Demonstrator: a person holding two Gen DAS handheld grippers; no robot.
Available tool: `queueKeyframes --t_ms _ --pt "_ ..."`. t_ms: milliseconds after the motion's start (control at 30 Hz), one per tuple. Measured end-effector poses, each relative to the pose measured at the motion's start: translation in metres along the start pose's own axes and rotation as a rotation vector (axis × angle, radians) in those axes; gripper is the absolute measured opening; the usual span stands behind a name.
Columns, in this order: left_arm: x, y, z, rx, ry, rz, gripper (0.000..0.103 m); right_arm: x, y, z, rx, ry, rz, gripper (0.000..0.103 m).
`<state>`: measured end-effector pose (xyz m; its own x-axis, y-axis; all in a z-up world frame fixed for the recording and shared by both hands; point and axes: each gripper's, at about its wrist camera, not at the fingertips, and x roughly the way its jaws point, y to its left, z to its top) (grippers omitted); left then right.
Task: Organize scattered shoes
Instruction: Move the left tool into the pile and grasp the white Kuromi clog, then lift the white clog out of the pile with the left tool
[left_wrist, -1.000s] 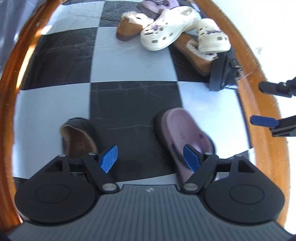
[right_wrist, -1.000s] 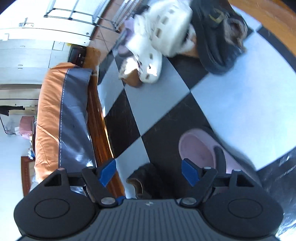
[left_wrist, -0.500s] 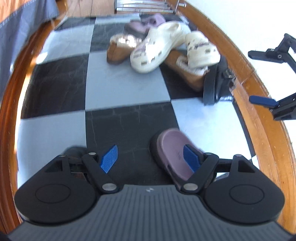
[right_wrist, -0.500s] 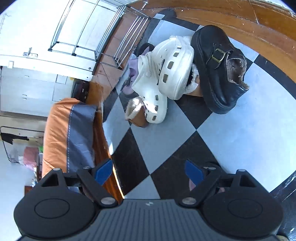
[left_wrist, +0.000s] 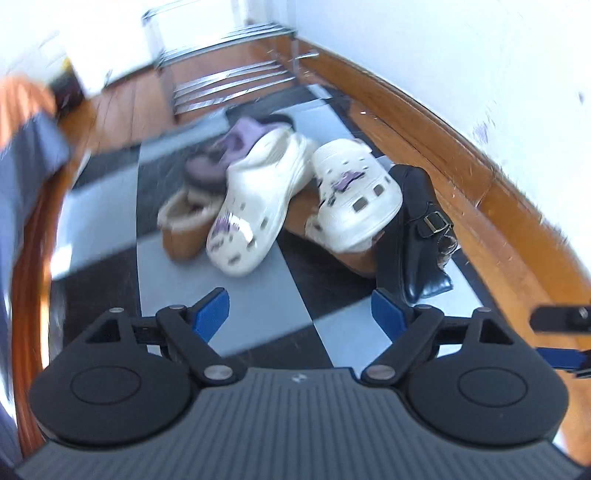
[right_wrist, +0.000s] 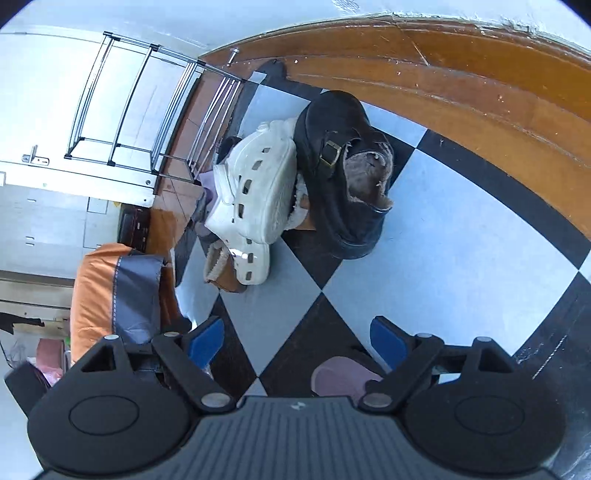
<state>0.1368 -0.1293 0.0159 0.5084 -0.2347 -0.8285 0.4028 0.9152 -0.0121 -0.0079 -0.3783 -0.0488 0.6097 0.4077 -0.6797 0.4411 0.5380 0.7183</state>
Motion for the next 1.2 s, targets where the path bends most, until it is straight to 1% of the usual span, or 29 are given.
queueKeyframes --t_ms 33,67,100,200,267,333,400,433,533,567,633,667,700,733,767,800,867,933,1000,1067,1133,1167,1200 --pt "0.008 0.001 0.004 -0.011 0.016 -0.035 0.085 0.003 -0.003 0.001 -0.005 0.0 -0.016 0.087" --pt "0.027 0.005 0.012 -0.048 0.044 -0.091 0.085 0.005 -0.006 0.002 -0.004 0.0 -0.024 0.087" --pt "0.042 0.009 0.018 -0.079 0.061 -0.129 0.085 0.005 -0.008 0.004 0.006 -0.003 -0.019 0.087" --pt "0.083 0.024 0.028 -0.2 0.087 -0.153 0.085 0.007 -0.012 0.007 0.016 -0.005 -0.009 0.087" --pt "0.093 0.031 0.03 -0.263 0.065 -0.052 0.084 0.008 -0.011 0.008 -0.008 0.005 -0.019 0.087" --pt "0.094 0.038 0.029 -0.304 0.033 -0.059 0.085 0.007 -0.01 0.006 -0.035 0.025 -0.029 0.087" --pt "0.102 0.042 0.029 -0.355 0.04 -0.152 0.085 0.004 -0.011 0.004 -0.051 0.043 -0.045 0.087" --pt "0.105 0.041 0.031 -0.358 0.039 -0.174 0.085 0.002 -0.012 0.003 -0.057 0.055 -0.061 0.087" --pt "0.117 0.035 0.038 -0.382 0.002 -0.244 0.085 -0.002 -0.015 0.004 -0.086 0.069 -0.092 0.087" --pt "0.124 0.033 0.04 -0.412 -0.009 -0.276 0.085 -0.003 -0.016 0.005 -0.089 0.063 -0.101 0.087" --pt "0.134 0.032 0.046 -0.467 0.007 -0.287 0.087 -0.005 -0.019 0.009 -0.09 0.059 -0.115 0.087" --pt "0.145 0.032 0.048 -0.521 0.033 -0.289 0.093 -0.007 -0.021 0.01 -0.091 0.061 -0.121 0.087" --pt "0.156 0.033 0.05 -0.575 0.059 -0.291 0.095 -0.007 -0.022 0.012 -0.093 0.065 -0.126 0.087" --pt "0.163 0.035 0.05 -0.601 0.069 -0.293 0.096 -0.008 -0.024 0.014 -0.096 0.068 -0.132 0.087" --pt "0.17 0.037 0.05 -0.627 0.079 -0.295 0.1 -0.009 -0.026 0.015 -0.102 0.071 -0.139 0.087" --pt "0.184 0.043 0.048 -0.7 0.106 -0.323 0.103 -0.009 -0.028 0.017 -0.105 0.074 -0.146 0.087" --pt "0.196 0.05 0.044 -0.798 0.136 -0.363 0.103 -0.008 -0.034 0.019 -0.1 0.076 -0.159 0.087" --pt "0.196 0.053 0.046 -0.843 0.162 -0.351 0.103 -0.005 -0.04 0.023 -0.081 0.082 -0.169 0.087" --pt "0.18 0.042 0.059 -0.821 0.188 -0.24 0.097 -0.002 -0.044 0.026 -0.068 0.085 -0.17 0.087" --pt "0.171 0.027 0.07 -0.752 0.192 -0.177 0.096 0.002 -0.046 0.028 -0.063 0.085 -0.167 0.087" --pt "0.163 0.015 0.072 -0.694 0.183 -0.152 0.093 0.005 -0.045 0.029 -0.061 0.087 -0.156 0.087" --pt "0.158 0.011 0.071 -0.662 0.165 -0.153 0.09 0.006 -0.044 0.028 -0.06 0.089 -0.151 0.087" --pt "0.151 0.01 0.067 -0.641 0.146 -0.171 0.083 0.007 -0.043 0.028 -0.062 0.092 -0.149 0.087"
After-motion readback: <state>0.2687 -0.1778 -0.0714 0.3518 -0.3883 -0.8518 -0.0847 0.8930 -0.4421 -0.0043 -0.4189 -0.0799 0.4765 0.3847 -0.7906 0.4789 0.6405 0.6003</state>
